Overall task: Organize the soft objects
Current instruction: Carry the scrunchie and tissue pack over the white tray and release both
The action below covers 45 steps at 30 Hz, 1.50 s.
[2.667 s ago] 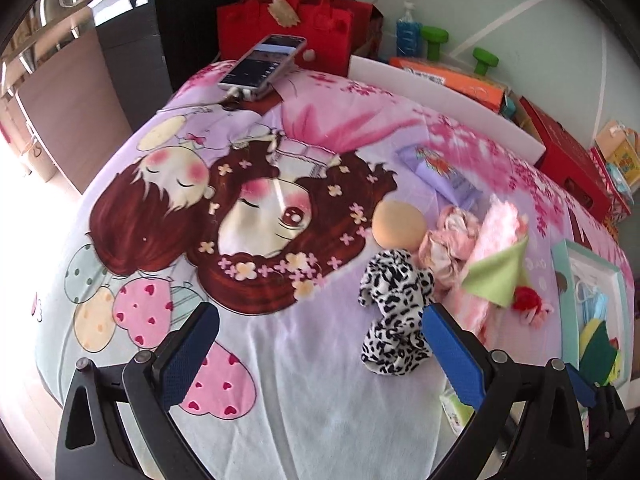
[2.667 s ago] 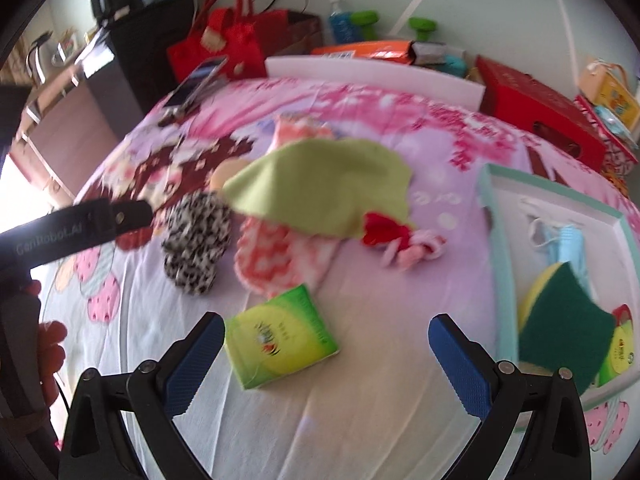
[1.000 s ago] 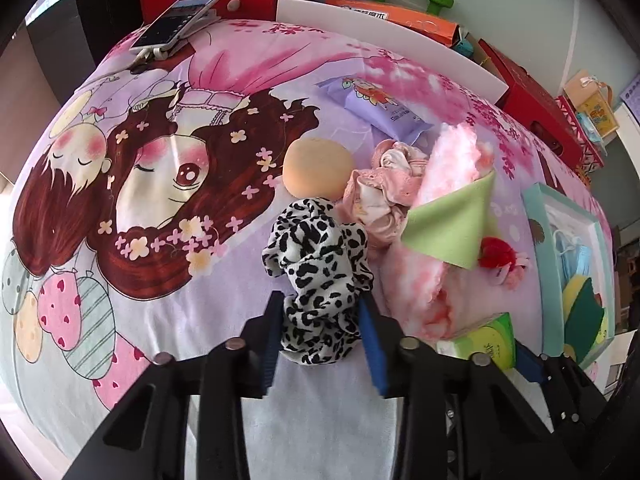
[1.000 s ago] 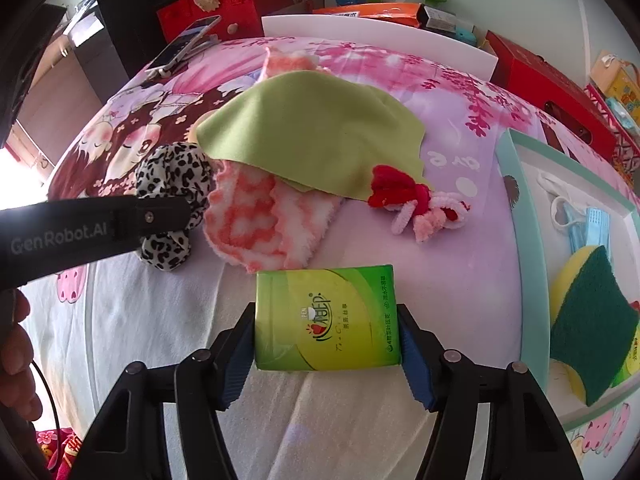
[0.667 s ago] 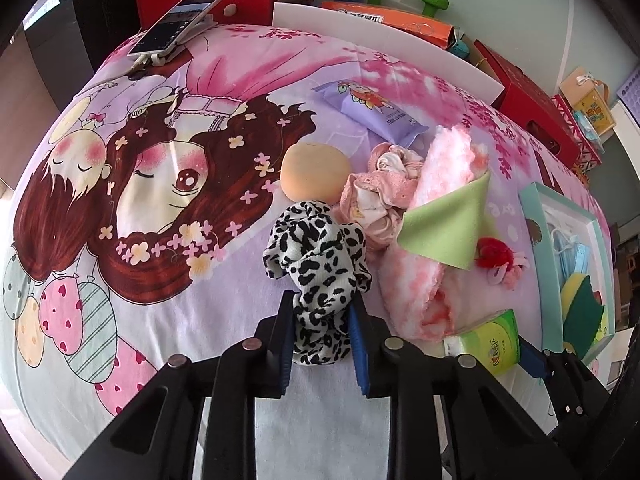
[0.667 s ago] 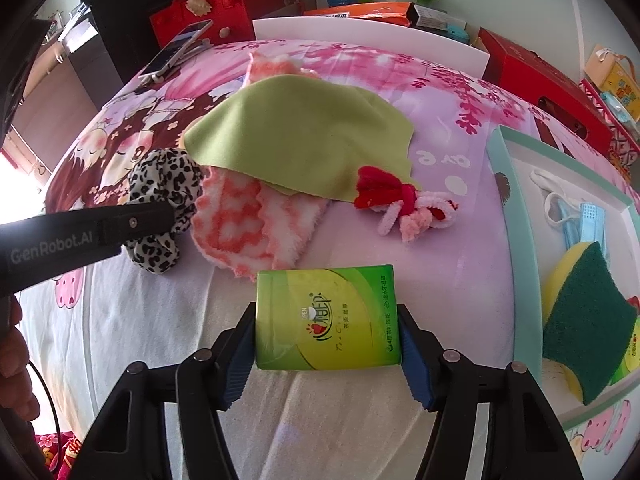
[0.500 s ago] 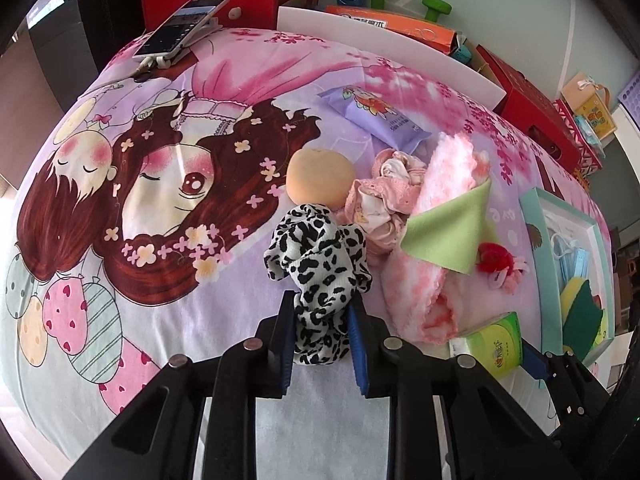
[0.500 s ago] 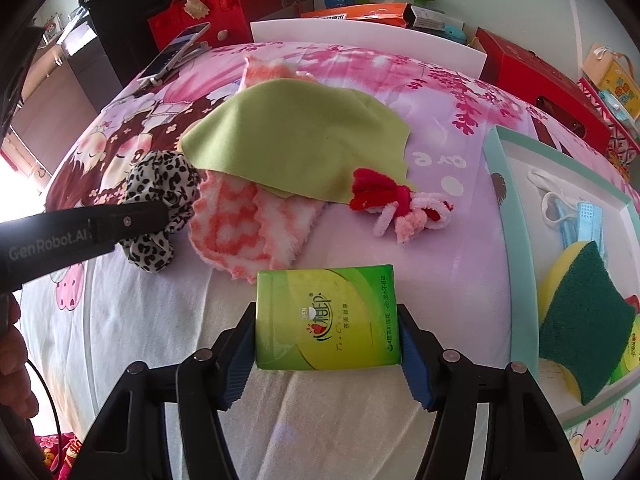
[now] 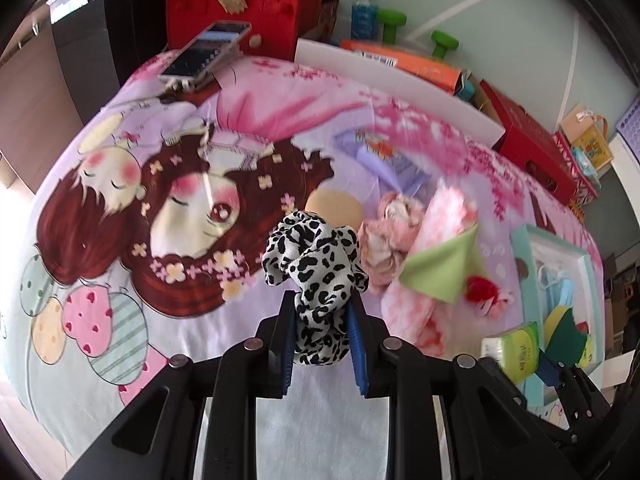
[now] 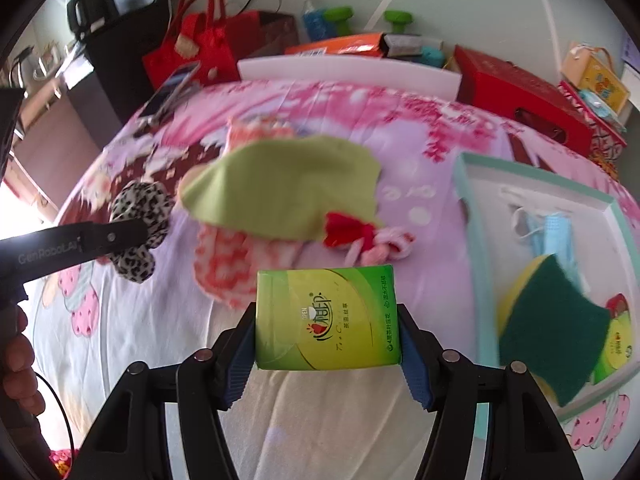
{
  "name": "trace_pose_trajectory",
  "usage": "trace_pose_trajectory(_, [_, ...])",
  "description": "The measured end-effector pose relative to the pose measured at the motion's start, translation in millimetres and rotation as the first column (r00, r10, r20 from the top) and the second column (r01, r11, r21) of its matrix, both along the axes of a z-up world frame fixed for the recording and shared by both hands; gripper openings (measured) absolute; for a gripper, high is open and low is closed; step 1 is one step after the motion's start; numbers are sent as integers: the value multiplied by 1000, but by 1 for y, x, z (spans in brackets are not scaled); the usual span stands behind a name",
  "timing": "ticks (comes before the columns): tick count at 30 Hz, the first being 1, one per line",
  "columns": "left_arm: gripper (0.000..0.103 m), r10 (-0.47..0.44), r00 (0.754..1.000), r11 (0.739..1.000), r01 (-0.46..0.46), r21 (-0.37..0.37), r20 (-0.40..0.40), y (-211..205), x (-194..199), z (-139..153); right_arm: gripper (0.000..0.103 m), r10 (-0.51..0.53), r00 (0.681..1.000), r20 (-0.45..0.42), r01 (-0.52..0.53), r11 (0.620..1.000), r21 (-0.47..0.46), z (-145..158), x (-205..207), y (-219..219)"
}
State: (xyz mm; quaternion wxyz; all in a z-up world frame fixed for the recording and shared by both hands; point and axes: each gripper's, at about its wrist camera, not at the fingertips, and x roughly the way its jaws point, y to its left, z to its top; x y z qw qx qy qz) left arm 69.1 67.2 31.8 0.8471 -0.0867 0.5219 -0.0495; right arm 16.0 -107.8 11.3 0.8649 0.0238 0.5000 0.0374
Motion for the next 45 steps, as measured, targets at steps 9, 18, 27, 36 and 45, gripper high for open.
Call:
trace_pose_trajectory(9, [25,-8,999,1000,9,-13,46,-5,0,20,66,-95,995,43,95,995,4,23,2,-31])
trace_pose_trajectory(18, [25,-102,989,995,102,7,107,-42,8,58,66,-224,970,94,226,974,-9,55,14,-77])
trace_pose_trajectory(27, [25,-273,952,962,267,63,141,-121,19,79,66,-369,919,140,367,929,36,67,15,-140])
trace_pose_trajectory(36, [25,-434,892,901,430,59,127,-208,24,69,66,-557,825,96,555,830,55,50,-6,-227])
trace_pose_trajectory(45, [25,-530,841,848,525,71,104,-275,27,38,66,-690,721,62,689,724,39,36,-30,-284])
